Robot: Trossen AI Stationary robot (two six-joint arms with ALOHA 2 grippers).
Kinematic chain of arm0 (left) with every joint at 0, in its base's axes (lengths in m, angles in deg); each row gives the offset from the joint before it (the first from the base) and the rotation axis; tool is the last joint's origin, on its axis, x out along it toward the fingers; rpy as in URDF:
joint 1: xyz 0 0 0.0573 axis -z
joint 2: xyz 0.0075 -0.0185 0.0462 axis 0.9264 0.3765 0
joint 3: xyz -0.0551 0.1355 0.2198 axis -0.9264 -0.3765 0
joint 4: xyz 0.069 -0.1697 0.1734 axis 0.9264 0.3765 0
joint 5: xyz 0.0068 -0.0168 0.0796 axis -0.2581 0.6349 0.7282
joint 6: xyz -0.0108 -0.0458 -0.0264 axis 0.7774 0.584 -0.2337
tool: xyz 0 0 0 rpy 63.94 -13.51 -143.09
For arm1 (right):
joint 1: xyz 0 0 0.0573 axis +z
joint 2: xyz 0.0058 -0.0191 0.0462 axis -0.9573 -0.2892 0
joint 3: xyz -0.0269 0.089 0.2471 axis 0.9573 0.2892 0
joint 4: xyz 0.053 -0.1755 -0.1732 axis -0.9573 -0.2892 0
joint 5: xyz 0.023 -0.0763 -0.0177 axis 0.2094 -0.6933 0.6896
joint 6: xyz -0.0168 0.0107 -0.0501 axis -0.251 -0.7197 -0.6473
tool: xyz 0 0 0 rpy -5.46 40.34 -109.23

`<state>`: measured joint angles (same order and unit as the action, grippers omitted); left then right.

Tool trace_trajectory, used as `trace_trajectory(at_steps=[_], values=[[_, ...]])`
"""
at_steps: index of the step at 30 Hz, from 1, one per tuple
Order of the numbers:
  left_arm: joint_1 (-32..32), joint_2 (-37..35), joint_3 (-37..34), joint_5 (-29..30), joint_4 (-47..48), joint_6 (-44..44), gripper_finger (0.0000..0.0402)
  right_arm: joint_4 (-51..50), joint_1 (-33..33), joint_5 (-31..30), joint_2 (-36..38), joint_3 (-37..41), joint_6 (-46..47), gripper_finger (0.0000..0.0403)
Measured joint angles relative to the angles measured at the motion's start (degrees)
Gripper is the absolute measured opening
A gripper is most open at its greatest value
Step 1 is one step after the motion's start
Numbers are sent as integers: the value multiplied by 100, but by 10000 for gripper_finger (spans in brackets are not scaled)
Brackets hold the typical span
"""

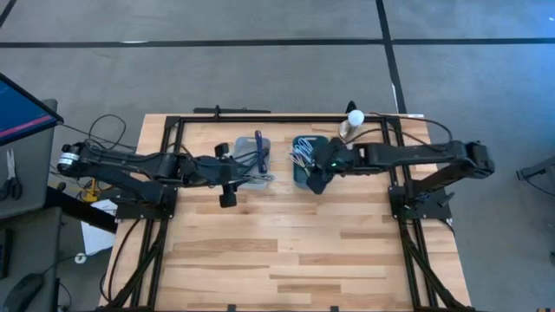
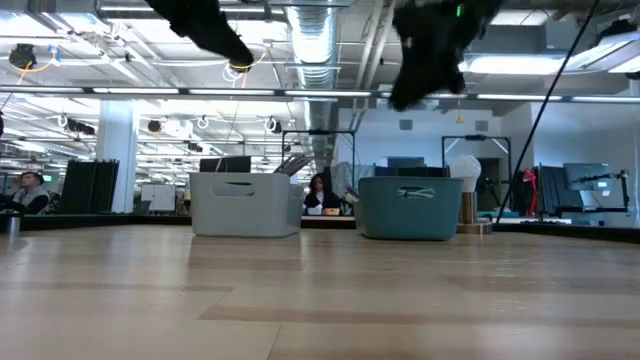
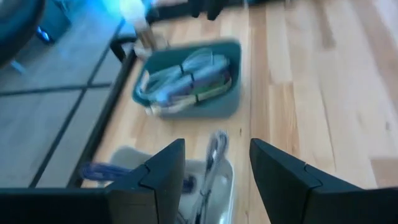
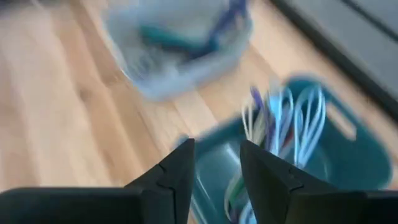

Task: Pick & Place USB Port
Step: Return to Home Position

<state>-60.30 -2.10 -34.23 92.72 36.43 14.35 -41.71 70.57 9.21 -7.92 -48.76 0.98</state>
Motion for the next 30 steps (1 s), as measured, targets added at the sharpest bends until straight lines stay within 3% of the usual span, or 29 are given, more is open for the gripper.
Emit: trace_trajectory(at_steps=[6, 11, 13, 19, 30], values=[[8, -766, 0, -111, -188, -201, 182, 105, 268, 2, 759, -402, -543, 118], [89, -1550, 7, -1591, -210, -47, 182, 104, 563, 338, 1344, -441, -828, 118], [172, -1747, 7, -1788, -201, 98, 182, 125, 748, 564, 1501, -441, -1045, 118], [362, -1913, 7, -1831, -233, 57, 182, 288, 1359, 682, 1808, -438, -1667, 118], [356, -1636, 7, -1822, -322, 163, 182, 629, 1498, 662, 1800, -434, -1168, 118]])
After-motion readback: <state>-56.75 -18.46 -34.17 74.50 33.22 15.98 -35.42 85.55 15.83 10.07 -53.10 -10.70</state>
